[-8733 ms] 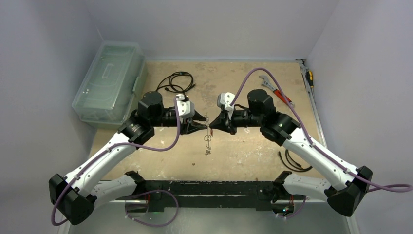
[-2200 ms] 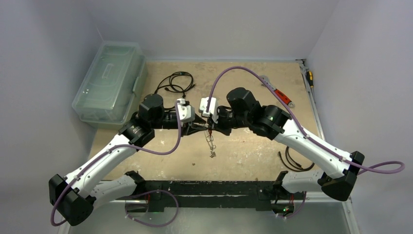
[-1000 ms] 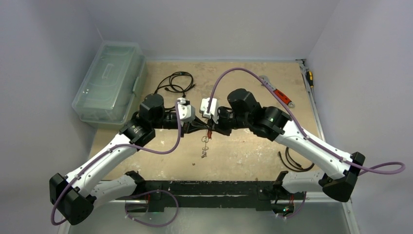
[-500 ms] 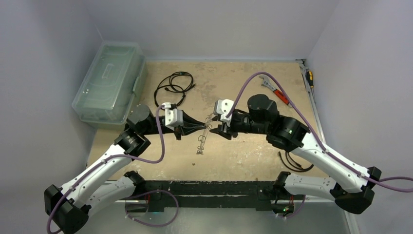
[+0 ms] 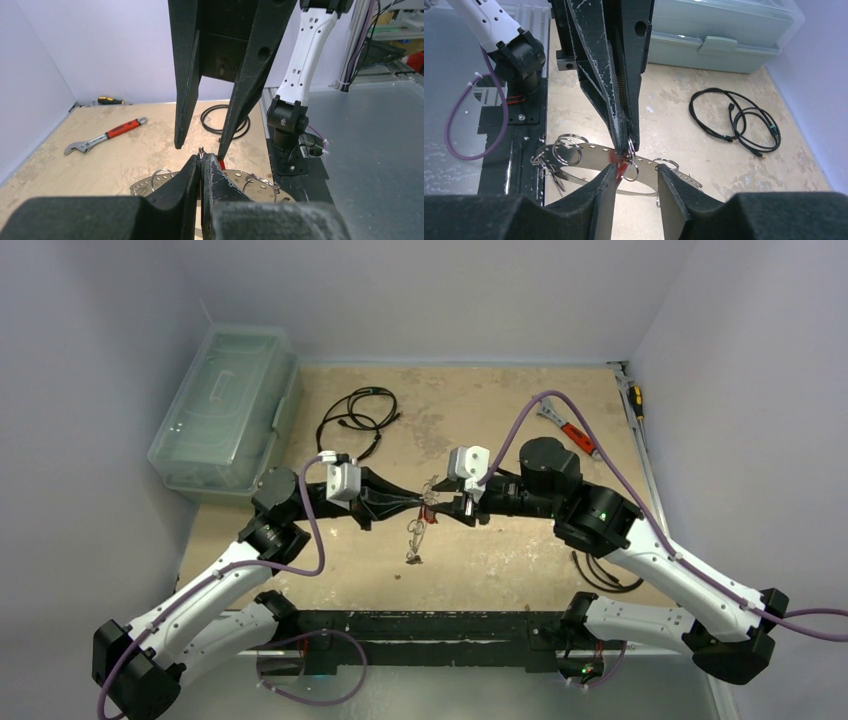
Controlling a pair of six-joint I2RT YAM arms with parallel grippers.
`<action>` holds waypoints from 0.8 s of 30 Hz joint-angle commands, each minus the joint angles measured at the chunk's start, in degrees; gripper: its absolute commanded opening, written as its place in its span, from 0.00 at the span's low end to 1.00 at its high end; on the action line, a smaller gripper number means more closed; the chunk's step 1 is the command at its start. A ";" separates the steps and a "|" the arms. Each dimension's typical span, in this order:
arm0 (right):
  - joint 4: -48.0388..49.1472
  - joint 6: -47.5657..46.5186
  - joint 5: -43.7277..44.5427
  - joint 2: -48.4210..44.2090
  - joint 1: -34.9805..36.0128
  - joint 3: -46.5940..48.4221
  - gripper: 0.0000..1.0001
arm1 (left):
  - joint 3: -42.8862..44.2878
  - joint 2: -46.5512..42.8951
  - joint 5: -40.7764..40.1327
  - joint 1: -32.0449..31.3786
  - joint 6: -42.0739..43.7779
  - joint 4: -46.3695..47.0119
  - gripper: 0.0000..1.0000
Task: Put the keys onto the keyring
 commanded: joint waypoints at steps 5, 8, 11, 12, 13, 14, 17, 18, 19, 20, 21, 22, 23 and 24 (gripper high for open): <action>2.73 1.19 -0.96 -1.37 0.12 -0.89 0.30 | -0.71 -1.59 0.39 0.01 -3.88 8.26 0.00; 2.65 1.25 -0.87 -1.41 0.12 -0.97 0.24 | -0.81 -1.61 0.38 0.02 -3.80 8.10 0.00; 2.69 1.34 -0.87 -1.46 0.12 -0.97 0.17 | -0.73 -1.55 0.38 0.06 -3.67 7.87 0.00; 2.64 1.34 -0.87 -1.50 0.12 -0.99 0.13 | -0.73 -1.67 0.30 0.03 -3.62 7.82 0.00; 2.62 1.34 -0.87 -1.51 0.12 -1.03 0.10 | -0.72 -1.70 0.29 0.03 -3.57 7.78 0.00; 2.63 1.34 -0.87 -1.58 0.12 -1.04 0.07 | -0.73 -1.70 0.23 0.02 -3.54 7.69 0.00; 2.56 1.34 -0.95 -1.68 0.12 -1.21 0.00 | -0.73 -1.79 0.20 0.01 -3.56 7.73 0.00; 2.62 1.34 -0.96 -1.75 0.12 -1.37 0.00 | -0.73 -1.79 0.20 0.07 -3.58 7.73 0.00; 2.75 1.34 -0.96 -1.77 0.12 -1.59 0.00 | -0.73 -1.79 0.20 0.02 -3.56 7.84 0.00; 2.86 1.34 -0.96 -1.85 0.12 -1.77 0.00 | -0.73 -1.75 0.17 0.04 -3.59 7.82 0.00; 3.07 1.40 -0.96 -1.92 0.12 -2.03 0.00 | -0.72 -1.79 0.12 0.08 -3.56 7.95 0.00; 3.37 1.47 -0.89 -2.01 0.12 -2.35 0.00 | -0.68 -1.79 0.12 0.02 -3.53 7.93 0.00; 3.67 1.63 -0.87 -2.10 0.12 -2.65 0.00 | -0.71 -1.87 0.07 0.08 -3.54 7.92 0.00; 3.95 1.72 -0.87 -2.19 0.12 -2.92 0.00 | -0.73 -1.84 0.04 0.04 -3.53 7.94 0.00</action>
